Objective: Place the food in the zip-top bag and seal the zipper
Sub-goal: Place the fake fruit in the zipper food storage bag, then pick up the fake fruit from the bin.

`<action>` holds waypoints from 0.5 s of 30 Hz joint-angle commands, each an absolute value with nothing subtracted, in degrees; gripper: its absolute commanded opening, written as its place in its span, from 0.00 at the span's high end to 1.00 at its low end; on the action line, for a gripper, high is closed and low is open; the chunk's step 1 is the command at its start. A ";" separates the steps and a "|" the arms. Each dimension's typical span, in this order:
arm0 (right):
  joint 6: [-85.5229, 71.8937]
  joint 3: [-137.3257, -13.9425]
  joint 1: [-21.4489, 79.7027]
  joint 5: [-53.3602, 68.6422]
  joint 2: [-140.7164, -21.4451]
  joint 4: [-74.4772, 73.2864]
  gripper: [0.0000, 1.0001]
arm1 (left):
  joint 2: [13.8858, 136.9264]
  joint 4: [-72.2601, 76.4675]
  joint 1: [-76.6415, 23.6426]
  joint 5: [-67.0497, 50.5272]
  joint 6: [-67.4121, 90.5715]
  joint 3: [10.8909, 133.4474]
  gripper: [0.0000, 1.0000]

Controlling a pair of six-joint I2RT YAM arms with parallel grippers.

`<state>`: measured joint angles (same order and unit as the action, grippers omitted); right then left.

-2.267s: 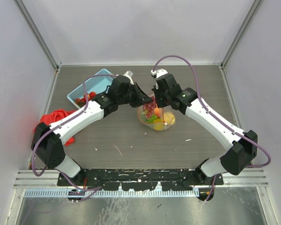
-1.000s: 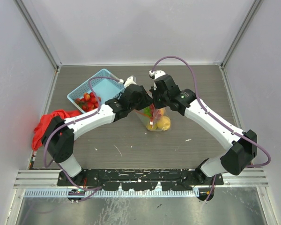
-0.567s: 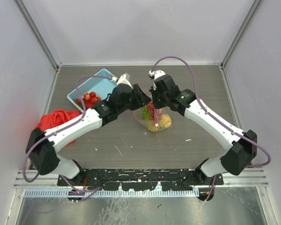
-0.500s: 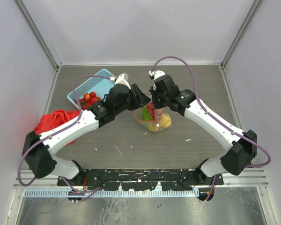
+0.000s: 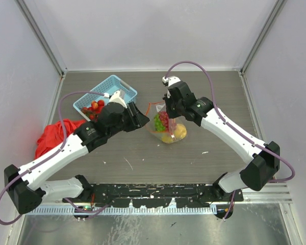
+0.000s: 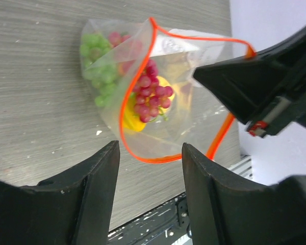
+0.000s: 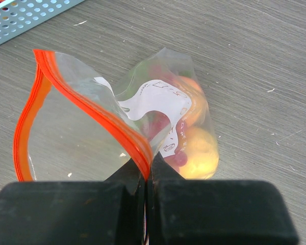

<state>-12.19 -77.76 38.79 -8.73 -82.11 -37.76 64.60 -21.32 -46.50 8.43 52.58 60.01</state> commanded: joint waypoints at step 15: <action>-12.02 -76.63 39.05 -8.75 -79.17 -33.75 0.98 | 76.29 -19.53 -46.45 5.85 51.00 62.92 0.68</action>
<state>-12.19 -76.79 38.79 -8.67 -81.95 -37.04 74.83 -22.52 -46.50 7.53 51.66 59.02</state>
